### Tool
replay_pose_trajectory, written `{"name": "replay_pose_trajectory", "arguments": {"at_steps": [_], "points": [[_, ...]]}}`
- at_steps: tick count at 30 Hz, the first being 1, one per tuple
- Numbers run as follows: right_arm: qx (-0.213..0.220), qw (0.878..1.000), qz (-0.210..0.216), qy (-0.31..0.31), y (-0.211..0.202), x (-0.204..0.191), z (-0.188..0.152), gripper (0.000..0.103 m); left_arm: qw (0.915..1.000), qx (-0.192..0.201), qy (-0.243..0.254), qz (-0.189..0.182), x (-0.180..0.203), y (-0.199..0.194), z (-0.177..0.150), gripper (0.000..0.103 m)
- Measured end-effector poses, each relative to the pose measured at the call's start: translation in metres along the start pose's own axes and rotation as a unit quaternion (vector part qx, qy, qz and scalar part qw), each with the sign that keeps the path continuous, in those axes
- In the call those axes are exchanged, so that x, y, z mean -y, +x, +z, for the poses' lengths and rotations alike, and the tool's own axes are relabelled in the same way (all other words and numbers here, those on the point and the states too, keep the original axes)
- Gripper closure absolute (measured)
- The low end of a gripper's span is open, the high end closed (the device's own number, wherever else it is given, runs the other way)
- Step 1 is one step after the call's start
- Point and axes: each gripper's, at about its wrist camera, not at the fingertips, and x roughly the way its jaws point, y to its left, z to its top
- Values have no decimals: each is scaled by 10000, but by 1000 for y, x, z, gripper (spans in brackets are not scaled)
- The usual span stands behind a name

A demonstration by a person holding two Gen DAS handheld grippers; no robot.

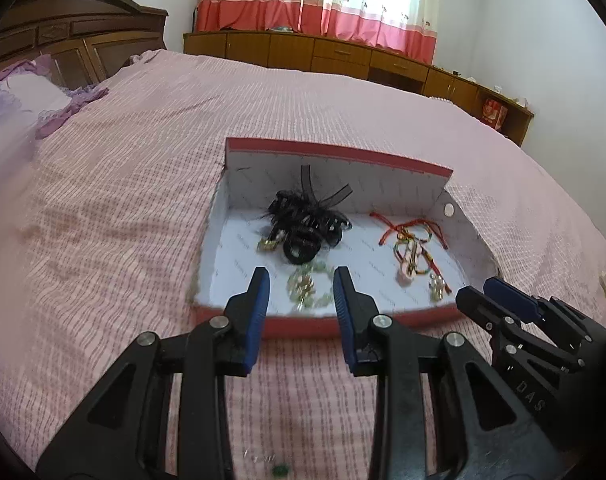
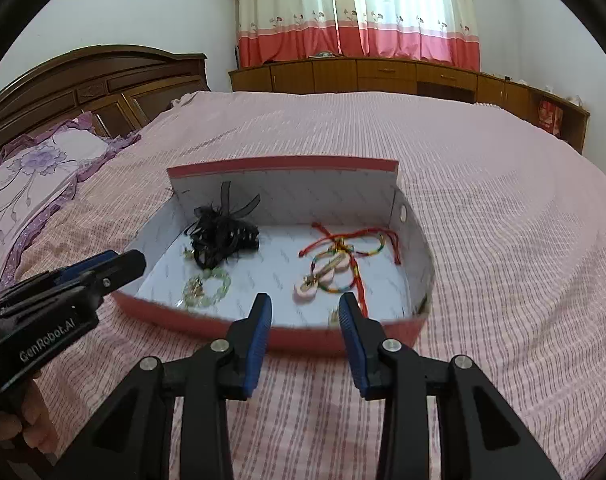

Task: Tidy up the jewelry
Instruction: 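Move both grippers back to the green-bead earrings on the bed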

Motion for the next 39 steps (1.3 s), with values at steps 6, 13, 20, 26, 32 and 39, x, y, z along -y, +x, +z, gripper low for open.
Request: {"name": "replay_pose_trajectory", "arguments": {"at_steps": [6,13,20,26,32,39], "points": [[-129,9998,105,78,-18,-1,-14,65,9997,-232,53,10,-5,-17,-11,78],[-228,9994,193,176,-40,0,-32,65,9987,-513,70,-15,-11,-33,-25,78],[-378,9984,303,289,-54,0,-49,65,9966,-807,42,-138,-14,-40,-41,78],[-550,9968,416,409,-61,-3,-67,65,9949,-984,146,-177,-10,-45,-59,78],[-742,9947,532,479,-62,-7,-82,65,9932,-1144,149,-172,-8,-43,-72,78],[-915,9925,593,558,-56,-7,-93,65,9929,-1166,196,-157,-6,-37,-81,79]]}}
